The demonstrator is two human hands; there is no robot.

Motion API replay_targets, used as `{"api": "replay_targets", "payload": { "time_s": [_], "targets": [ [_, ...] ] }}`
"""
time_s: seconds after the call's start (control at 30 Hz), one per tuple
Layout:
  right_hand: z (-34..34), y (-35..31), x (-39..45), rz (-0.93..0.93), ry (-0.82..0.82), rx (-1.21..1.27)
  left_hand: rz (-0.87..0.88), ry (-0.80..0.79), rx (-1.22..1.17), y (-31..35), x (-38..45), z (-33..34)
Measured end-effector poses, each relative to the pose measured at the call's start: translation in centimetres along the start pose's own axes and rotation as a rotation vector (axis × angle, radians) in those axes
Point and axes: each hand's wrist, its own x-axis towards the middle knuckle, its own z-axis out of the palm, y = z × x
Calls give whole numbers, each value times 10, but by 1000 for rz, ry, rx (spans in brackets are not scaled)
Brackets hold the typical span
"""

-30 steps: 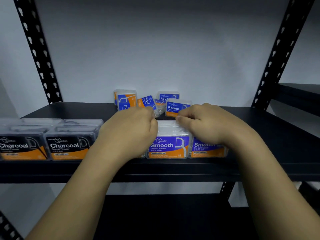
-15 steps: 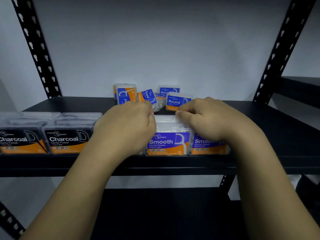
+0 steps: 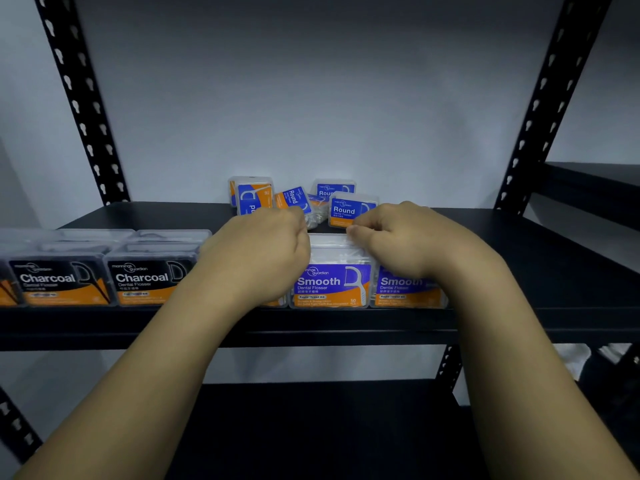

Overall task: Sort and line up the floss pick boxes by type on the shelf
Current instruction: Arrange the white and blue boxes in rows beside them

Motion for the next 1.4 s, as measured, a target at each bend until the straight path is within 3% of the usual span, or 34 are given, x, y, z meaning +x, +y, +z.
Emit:
{"api": "replay_targets", "payload": {
  "time_s": [0.2,0.43,0.6,0.8,1.4],
  "targets": [
    [-1,1,2,-2,-15,20,20,9,8,-3,2,1],
    [-16,4,-1,-25,62,51,56,-129,-168,-14,13,-28],
    [-14,-1,-7,-144,34,107,185,-235,-278,-37,22,-64],
    [-3,-4,-10,-230,-53,37,198,-407,-124,-45,24,-49],
    [-3,0,-6,-208,-70,40,164,-390,-201,-41,19,-38]
  ]
}}
